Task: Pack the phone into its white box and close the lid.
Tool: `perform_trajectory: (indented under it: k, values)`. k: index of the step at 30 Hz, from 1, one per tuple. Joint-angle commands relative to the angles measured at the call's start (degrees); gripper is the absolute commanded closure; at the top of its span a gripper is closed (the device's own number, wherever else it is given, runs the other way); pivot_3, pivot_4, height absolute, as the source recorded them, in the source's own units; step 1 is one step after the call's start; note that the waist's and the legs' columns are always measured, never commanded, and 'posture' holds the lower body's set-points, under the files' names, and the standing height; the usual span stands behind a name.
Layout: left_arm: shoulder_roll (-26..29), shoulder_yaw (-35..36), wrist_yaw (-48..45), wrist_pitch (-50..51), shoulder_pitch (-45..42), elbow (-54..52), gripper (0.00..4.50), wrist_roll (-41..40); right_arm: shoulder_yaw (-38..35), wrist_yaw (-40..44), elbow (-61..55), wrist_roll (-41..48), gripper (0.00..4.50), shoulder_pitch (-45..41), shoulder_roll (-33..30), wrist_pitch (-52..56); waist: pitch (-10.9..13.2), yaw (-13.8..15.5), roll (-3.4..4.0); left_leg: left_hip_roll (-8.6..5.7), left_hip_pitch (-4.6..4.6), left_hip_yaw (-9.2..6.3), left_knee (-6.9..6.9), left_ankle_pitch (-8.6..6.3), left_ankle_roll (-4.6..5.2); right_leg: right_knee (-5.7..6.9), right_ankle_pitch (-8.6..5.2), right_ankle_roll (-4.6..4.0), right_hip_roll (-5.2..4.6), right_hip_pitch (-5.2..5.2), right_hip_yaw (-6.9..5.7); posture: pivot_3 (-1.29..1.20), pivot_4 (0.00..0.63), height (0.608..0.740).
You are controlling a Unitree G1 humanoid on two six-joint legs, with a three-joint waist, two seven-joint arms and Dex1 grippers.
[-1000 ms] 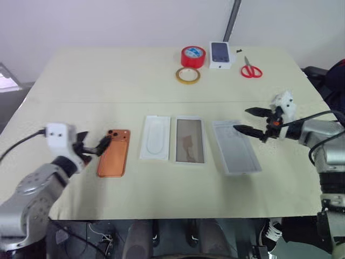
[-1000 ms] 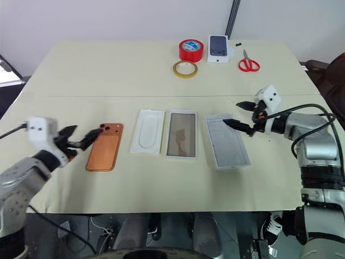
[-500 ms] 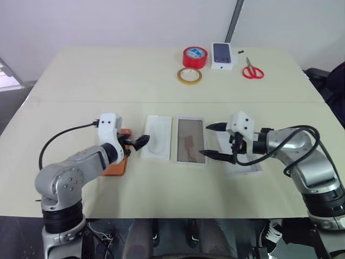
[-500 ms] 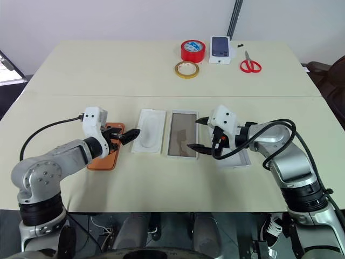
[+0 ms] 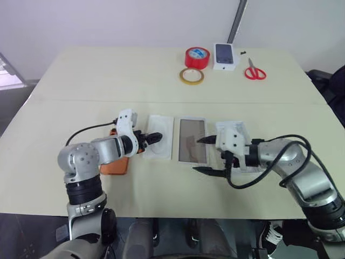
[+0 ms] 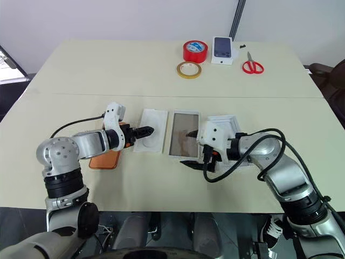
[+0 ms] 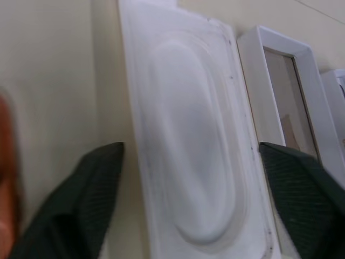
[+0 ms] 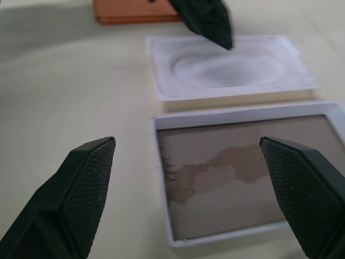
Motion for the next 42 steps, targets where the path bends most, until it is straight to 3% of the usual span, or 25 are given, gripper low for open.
perform_trajectory:
  k: [1,5,8,11,17,18,19,25,34,37,42]
  values:
    - [-0.09,0.12,-0.34,-1.27,-1.38,0.64,2.32,1.68,2.07,-0.64,-2.44,-1.81,0.00,-1.26,-0.41,0.62,0.00,-0.02,0.00,0.00,0.00,0.00,0.00,0.00,0.00,0.00,0.00,0.00,0.00,0.00,0.00,0.00,0.150,0.736]
    - [0.11,0.18,-0.68,-2.07,-1.38,1.08,4.39,3.16,6.62,-1.72,-1.06,-5.57,0.00,-2.76,0.11,2.12,0.00,-0.05,0.00,0.01,0.00,-0.01,0.00,0.00,0.00,0.01,0.00,0.00,0.00,-0.01,-0.01,0.00,0.150,0.736]
    - [-0.21,1.55,-0.32,-2.89,-1.48,0.96,4.45,3.92,9.55,-2.50,0.01,-8.05,0.00,-4.36,0.45,4.54,0.00,-0.05,0.00,0.01,0.00,-0.01,0.00,0.00,0.00,0.01,0.00,-0.01,0.00,-0.01,-0.01,0.00,0.150,0.736]
    - [-1.39,5.54,-0.46,-3.13,-2.09,0.13,4.50,2.58,12.16,-2.73,2.13,-11.34,0.84,-4.96,0.25,3.05,0.00,-0.06,0.00,0.02,0.00,-0.02,0.01,0.00,0.00,0.00,0.00,-0.01,-0.01,-0.01,-0.01,0.00,0.150,0.736]
    - [-0.38,9.38,-0.90,-1.73,-2.00,-2.13,4.50,2.18,13.19,-1.32,3.60,-12.31,3.92,-6.16,0.54,2.81,0.00,-0.08,-0.01,0.01,0.00,-0.02,0.01,0.00,0.00,0.01,0.00,-0.01,0.00,-0.01,-0.02,0.00,0.150,0.736]
    - [-0.38,9.77,-0.90,-1.51,-2.05,-2.28,4.50,2.18,13.25,-1.16,3.66,-12.36,4.36,-6.29,0.62,2.77,0.00,-0.06,-0.01,0.01,0.00,-0.01,0.01,0.00,0.00,0.01,0.00,-0.01,0.00,0.00,-0.02,0.00,0.150,0.736]
    - [-0.08,10.32,-1.00,-1.16,-1.94,-2.82,4.50,2.08,13.41,-0.79,3.49,-12.33,4.44,-6.45,0.75,2.45,0.00,-0.03,-0.01,0.02,0.00,-0.02,0.01,0.00,0.00,0.01,0.00,0.00,0.00,0.00,-0.02,0.00,0.150,0.736]
    - [0.77,16.15,-0.87,1.65,-4.00,-5.76,4.50,0.88,16.54,1.28,3.41,-12.74,4.44,-8.64,3.94,0.22,0.04,-0.11,-0.08,0.02,0.00,-0.02,0.01,0.00,0.00,0.02,0.01,0.00,0.01,-0.01,-0.04,0.00,0.150,0.736]
    - [-1.05,17.81,-0.37,5.83,-5.90,-9.09,4.50,1.16,20.13,-0.55,8.80,-16.49,4.44,-13.45,11.89,-0.97,0.07,-0.05,-0.14,0.00,-0.01,-0.03,0.02,0.01,-0.02,0.04,0.01,0.01,0.02,0.01,-0.05,0.00,0.150,0.736]
    - [-2.08,17.55,-0.02,5.83,-5.62,-9.83,4.50,1.04,18.71,-0.59,8.74,-15.09,3.59,-14.12,13.37,1.75,0.07,-0.12,-0.15,0.01,-0.01,-0.03,0.03,0.01,-0.02,0.05,0.02,0.01,0.01,0.02,-0.05,0.00,0.150,0.736]
    - [-4.76,15.74,1.29,5.83,-4.43,-11.71,4.50,0.20,11.75,-2.13,5.56,-11.15,1.15,-13.71,13.18,6.94,0.07,-0.04,-0.17,0.01,-0.01,-0.03,0.03,0.01,-0.02,0.06,0.02,0.02,-0.01,0.02,-0.05,0.00,0.150,0.736]
